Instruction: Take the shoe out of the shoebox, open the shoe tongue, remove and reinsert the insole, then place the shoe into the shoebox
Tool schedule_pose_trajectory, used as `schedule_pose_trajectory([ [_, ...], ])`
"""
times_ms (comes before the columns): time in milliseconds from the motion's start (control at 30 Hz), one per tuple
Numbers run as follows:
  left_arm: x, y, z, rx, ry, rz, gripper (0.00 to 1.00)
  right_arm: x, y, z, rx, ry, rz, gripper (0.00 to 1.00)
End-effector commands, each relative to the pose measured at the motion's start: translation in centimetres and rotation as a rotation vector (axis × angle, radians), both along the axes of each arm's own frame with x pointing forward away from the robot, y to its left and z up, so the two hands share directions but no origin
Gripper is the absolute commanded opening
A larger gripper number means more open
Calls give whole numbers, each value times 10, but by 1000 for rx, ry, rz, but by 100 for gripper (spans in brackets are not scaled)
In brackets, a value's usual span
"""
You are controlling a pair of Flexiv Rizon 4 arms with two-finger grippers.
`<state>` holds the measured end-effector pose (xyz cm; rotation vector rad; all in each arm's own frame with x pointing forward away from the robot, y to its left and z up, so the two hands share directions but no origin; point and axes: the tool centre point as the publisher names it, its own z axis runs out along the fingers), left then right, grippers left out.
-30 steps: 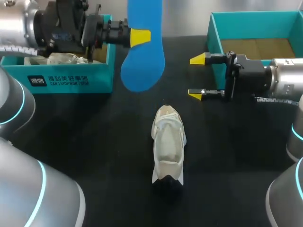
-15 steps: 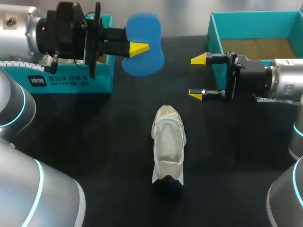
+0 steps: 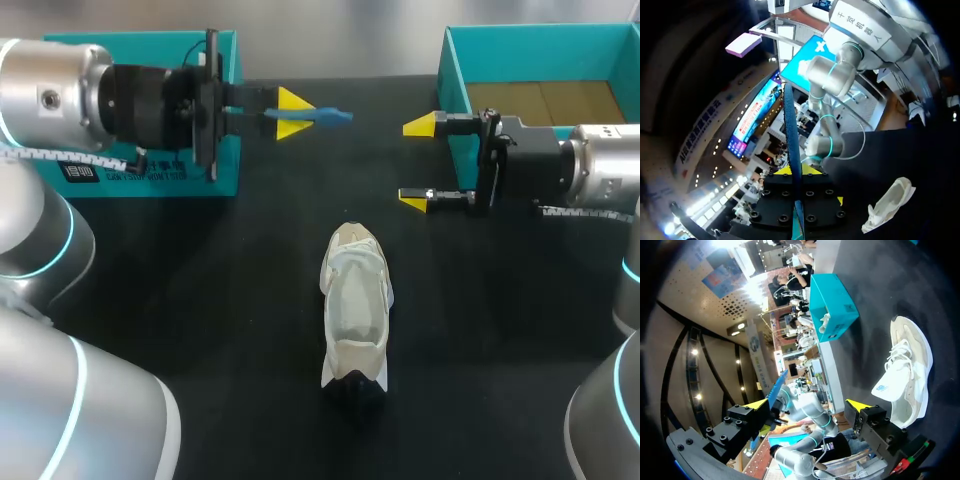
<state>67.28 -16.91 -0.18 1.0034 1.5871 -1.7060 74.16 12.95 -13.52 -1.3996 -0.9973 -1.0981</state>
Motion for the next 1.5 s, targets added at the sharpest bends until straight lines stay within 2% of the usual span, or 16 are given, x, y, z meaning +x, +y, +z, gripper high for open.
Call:
schedule_pose_trajectory([
  [33, 1, -1, -7, -53, -92, -33, 0, 0, 2, 0, -2, 1, -1, 100],
  [100, 1, -1, -7, -53, -92, -33, 0, 0, 2, 0, -2, 1, -1, 100],
  [200, 4, -2, -18, -65, -263, -35, 0, 1, 2, 0, -2, -5, -1, 100],
  [300, 5, -1, -33, -79, -401, -49, 0, 3, 4, 0, -13, -48, -18, 100],
  [333, 6, -2, -39, -46, -430, -42, 0, 3, 5, 1, -10, -64, -24, 100],
  [500, 8, -7, -61, -63, -572, -72, 0, 0, 7, 2, 32, -158, -57, 100],
  [600, 11, -8, -69, -85, -615, -67, 0, 0, 8, 2, 53, -178, -72, 100],
  [633, 12, -9, -72, -60, -648, -63, 0, 0, 9, 1, 60, -181, -79, 100],
  [1033, 14, -10, -76, -42, -662, -61, 0, 0, 9, 0, 71, -181, -76, 100],
  [1067, 14, -10, -76, -42, -662, -61, 0, 6, 12, -2, 71, -178, -82, 100],
  [1100, 17, -11, -82, -56, -649, -71, 0, 10, 15, -4, 68, -175, -87, 100],
  [1167, 23, -13, -96, 2, -693, -46, 0, 13, 20, -5, 58, -185, -88, 100],
  [1333, 37, -16, -128, 31, -712, -25, 0, 18, 29, -5, 41, -224, -97, 100],
  [1500, 41, -19, -135, 2, -724, -16, 0, 18, 35, -6, 16, -249, -106, 100],
])
